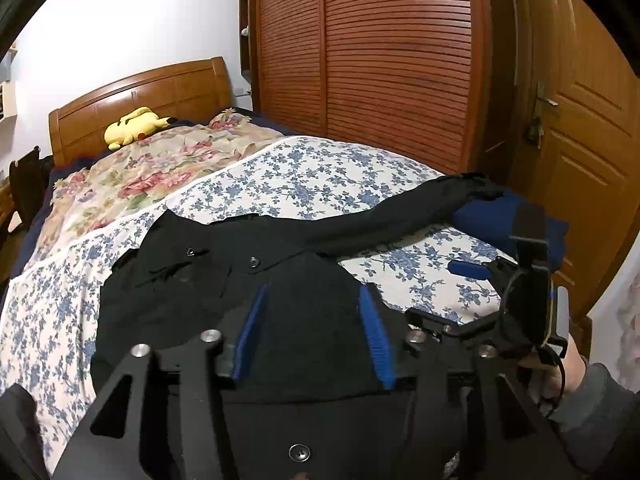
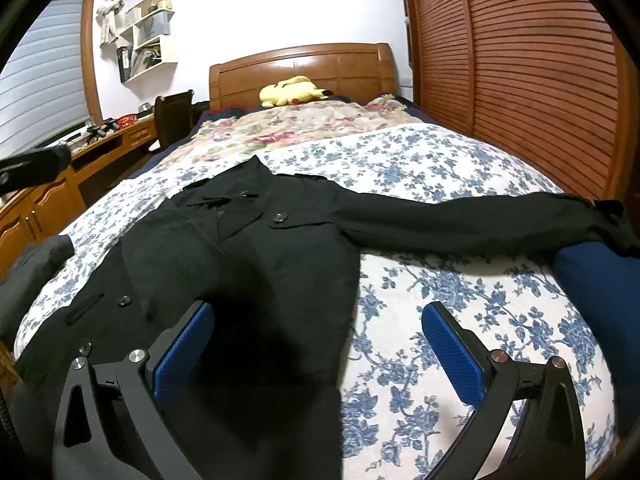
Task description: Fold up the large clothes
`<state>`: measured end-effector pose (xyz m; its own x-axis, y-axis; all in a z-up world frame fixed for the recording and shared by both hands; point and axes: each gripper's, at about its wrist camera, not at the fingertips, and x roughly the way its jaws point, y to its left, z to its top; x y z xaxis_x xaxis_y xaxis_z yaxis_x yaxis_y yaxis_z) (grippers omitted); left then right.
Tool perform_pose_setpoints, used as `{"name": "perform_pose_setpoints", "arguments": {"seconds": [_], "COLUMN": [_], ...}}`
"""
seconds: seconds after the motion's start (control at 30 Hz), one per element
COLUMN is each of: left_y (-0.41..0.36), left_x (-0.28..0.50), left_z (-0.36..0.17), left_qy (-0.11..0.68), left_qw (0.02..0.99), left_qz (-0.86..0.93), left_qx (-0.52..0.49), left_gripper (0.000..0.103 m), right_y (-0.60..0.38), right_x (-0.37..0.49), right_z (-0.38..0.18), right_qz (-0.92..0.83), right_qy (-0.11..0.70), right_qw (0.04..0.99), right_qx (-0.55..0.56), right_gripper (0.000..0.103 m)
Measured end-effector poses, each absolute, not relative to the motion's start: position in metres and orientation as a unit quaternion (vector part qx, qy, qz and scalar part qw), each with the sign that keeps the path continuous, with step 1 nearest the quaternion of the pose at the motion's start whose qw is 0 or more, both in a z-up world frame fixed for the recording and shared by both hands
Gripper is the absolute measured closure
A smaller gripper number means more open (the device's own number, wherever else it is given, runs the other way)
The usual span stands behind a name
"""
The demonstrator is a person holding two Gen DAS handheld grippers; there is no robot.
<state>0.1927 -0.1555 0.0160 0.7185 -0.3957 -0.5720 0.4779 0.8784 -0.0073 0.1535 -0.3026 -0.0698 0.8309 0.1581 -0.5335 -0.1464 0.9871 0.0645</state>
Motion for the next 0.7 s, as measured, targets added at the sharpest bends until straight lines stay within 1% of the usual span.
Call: {"name": "perform_pose_setpoints", "arguments": {"seconds": [0.13,0.47,0.7], "left_y": [-0.149,-0.109,-0.087], "left_x": [0.189,0.182,0.183], "left_z": [0.002,-0.061,-0.083], "left_qy": [0.299,0.337,0.334], "left_qw": [0.924,0.922,0.928], "left_qz": [-0.230,-0.185,-0.161], "left_qx": [0.063,0.049,0.030], "left_gripper": [0.051,0.051,0.051], "right_y": [-0.298,-0.297,-0.298], "right_x": [0.154,0.166,0.181], "right_z": [-0.072,-0.084,-0.096], "right_qz": [0.080,0.084,0.084], "right_qy": [0.286,0.319,0.342], "right_qw": [0.955,0.944,0.936], "right_qx": [0.007,-0.001,-0.002], "right_gripper": [0.000,0.000,0.000]}}
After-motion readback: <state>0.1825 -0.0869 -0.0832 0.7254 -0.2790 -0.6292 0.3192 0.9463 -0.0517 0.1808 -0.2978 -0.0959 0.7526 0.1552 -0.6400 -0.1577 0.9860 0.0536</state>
